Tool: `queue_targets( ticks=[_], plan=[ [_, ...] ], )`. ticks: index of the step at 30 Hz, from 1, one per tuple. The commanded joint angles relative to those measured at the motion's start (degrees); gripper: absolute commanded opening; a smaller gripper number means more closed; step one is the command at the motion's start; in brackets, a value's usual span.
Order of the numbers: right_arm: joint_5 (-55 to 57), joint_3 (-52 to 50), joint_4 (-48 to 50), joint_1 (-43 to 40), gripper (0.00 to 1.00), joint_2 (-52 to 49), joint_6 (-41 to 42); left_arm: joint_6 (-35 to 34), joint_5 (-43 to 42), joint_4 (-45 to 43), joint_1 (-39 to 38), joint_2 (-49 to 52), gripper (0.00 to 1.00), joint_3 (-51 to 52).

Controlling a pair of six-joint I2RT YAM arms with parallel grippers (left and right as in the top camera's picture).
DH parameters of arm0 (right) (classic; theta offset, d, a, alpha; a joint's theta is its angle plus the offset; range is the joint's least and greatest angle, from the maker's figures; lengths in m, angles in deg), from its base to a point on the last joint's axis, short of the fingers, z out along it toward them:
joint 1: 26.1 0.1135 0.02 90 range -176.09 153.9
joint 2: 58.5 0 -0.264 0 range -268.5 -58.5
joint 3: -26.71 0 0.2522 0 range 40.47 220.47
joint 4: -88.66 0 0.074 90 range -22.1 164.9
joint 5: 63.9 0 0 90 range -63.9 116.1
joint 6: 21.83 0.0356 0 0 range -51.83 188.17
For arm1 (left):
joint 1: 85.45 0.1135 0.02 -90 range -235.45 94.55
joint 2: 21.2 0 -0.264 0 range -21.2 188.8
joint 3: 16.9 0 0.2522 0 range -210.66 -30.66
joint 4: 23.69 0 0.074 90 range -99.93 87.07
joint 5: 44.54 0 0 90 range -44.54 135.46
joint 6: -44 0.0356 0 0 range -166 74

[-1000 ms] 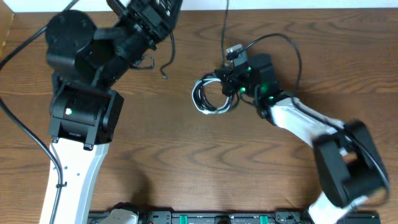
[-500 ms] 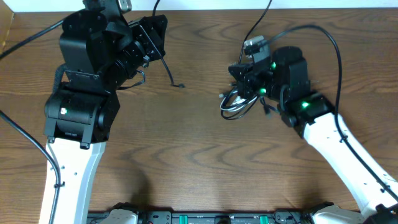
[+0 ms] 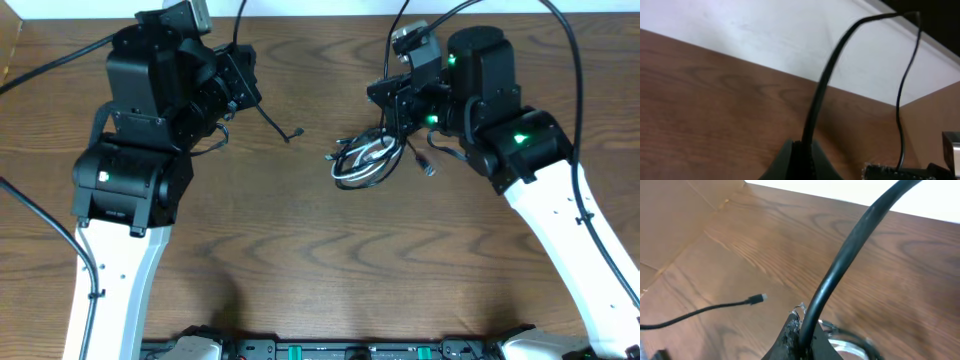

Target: Untangle cables

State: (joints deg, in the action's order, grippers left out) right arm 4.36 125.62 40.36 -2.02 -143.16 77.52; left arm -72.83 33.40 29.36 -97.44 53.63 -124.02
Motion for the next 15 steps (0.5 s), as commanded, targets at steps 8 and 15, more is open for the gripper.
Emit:
queue_targets(
  ticks=[8,15],
  plan=[
    [1.6,0.5,-1.6,0.9,0.01,-9.4,1.0,5.9,1.2,9.5,0.2,3.6,0.07,-0.6],
    [0.0,0.5,-3.6,0.8,0.01,-12.0,1.3,8.0,1.1,18.6,2.0,9.2,0.07,-0.6]
  ],
)
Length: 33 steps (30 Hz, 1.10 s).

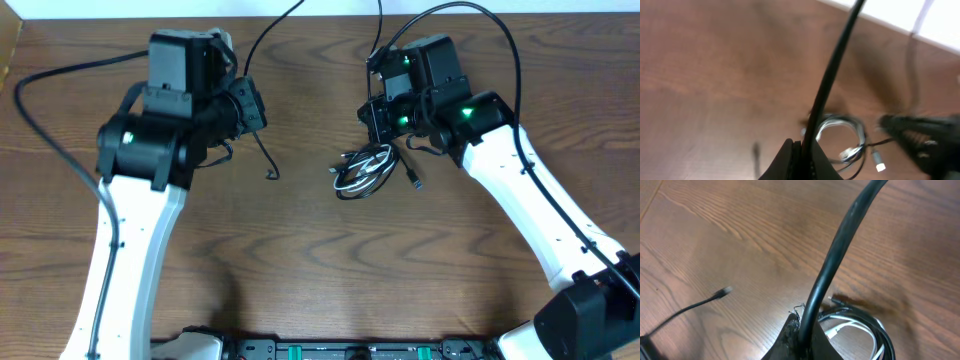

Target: Untangle cables

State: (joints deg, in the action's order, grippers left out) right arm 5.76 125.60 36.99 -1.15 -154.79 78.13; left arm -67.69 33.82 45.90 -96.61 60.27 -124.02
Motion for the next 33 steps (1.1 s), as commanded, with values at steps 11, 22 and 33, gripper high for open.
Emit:
queue_targets(
  ticks=[11,22,33],
  plan=[
    [-1.2,0.4,-0.9,0.0,0.01,-2.1,0.7,5.9,0.8,5.4,9.6,10.2,0.13,-0.6],
    [-1.2,0.4,-0.2,0.9,0.01,-4.8,1.8,9.6,0.7,6.1,11.7,12.2,0.93,-0.6],
    [-1.2,0.4,5.9,2.7,0.74,-11.7,2.5,9.8,-3.9,7.5,11.4,12.2,0.93,-0.5]
  ],
)
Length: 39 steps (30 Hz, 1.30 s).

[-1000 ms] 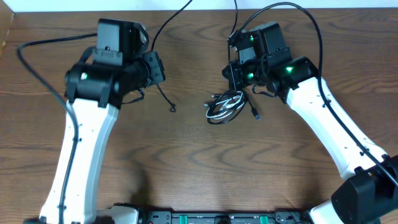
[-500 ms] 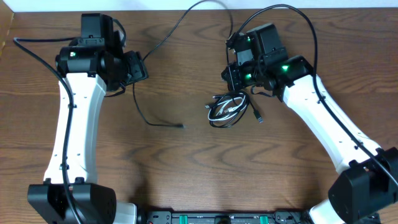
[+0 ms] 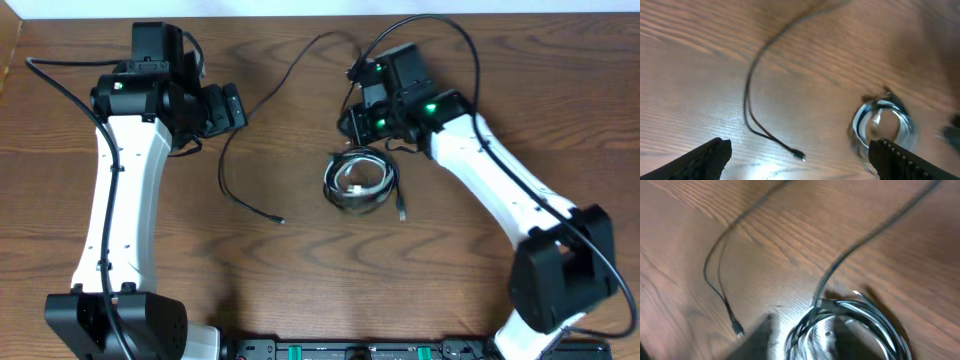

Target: Untangle cables

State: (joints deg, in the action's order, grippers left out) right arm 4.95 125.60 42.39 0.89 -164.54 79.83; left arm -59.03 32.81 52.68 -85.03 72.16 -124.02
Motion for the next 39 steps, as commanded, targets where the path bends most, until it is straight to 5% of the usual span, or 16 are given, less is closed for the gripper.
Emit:
queue_targets(
  ticks=[1,5,10,14,20,23,31,39],
  plan=[
    [-0.4,0.4,0.7,0.7,0.80,-2.1,1.2,1.8,-3.5,0.9,-0.5,0.3,0.93,-0.4],
    [-0.2,0.7,1.7,-0.3,0.99,-1.6,1.9,3.4,-4.9,1.0,-2.6,0.3,0.92,0.5],
    [-0.3,1.0,0.4,-4.3,0.99,0.8,2.1,3.4,-6.0,1.2,-6.3,0.4,0.91,2.5],
    [-0.2,1.0,-1.6,-8.8,0.99,2.5,2.1,2.7,-10.7,0.9,-10.1,0.9,0.80,5.1],
    [-0.2,1.0,-5.5,-15.0,0.99,2.8,2.1,-8.6,-10.8,-4.7,-16.7,2.9,0.72,10.5],
    [-0.2,1.0,-7.2,-16.7,0.99,2.8,2.0,-13.0,-10.6,-10.0,-20.1,4.4,0.59,12.5],
    [0.2,1.0,-9.4,-17.9,0.98,2.8,1.5,-27.6,-0.7,-18.3,-29.0,12.6,0.58,12.8],
    [2.2,1.0,-11.4,-18.0,0.96,2.8,1.4,-34.3,0.3,-24.1,-32.0,19.8,0.50,12.8]
  ],
)
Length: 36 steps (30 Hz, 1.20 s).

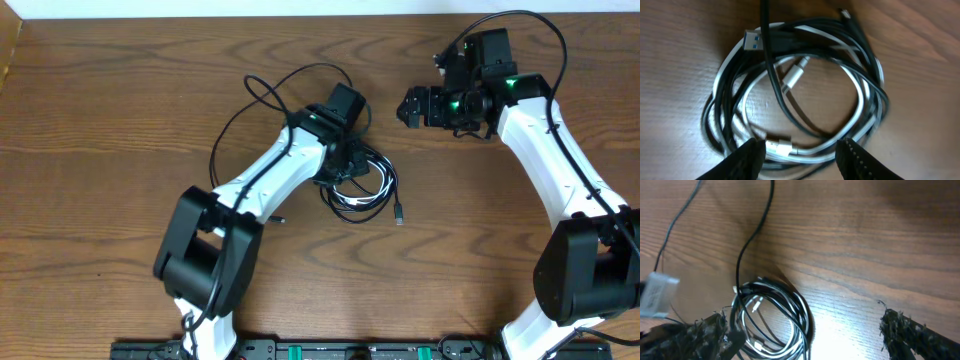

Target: Untangle cables

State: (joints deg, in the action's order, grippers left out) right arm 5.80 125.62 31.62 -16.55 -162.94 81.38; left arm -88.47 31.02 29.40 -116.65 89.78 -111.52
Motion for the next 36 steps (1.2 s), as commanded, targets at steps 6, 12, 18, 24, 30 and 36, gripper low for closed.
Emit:
queue_targets(
  ticks=[6,12,18,24,30,36],
  plan=[
    [5.2,0.9,-3.4,-0.7,0.96,1.2,-0.2,-7.8,1.9,-4.1,-1.0,6.9,0.46,0.3],
    [6.4,0.9,-4.1,-0.8,0.97,1.2,-0.2,-7.8,2.0,-4.6,-1.7,8.6,0.42,0.3],
    [6.4,0.9,-4.6,-0.8,0.97,1.2,-0.2,-7.8,5.0,-5.6,-3.1,9.5,0.34,0.3],
    [6.4,0.9,-5.6,-0.8,0.97,1.2,-0.2,-7.8,7.3,-5.6,-4.0,9.6,0.26,0.3],
    [6.4,0.9,-6.0,-0.8,0.98,1.2,-0.2,-7.0,9.8,-5.5,-4.0,9.6,0.07,0.8],
    [6.2,0.9,-6.3,-0.8,0.98,1.2,-0.3,5.2,9.2,-4.0,-1.4,7.0,0.07,-1.4]
  ],
)
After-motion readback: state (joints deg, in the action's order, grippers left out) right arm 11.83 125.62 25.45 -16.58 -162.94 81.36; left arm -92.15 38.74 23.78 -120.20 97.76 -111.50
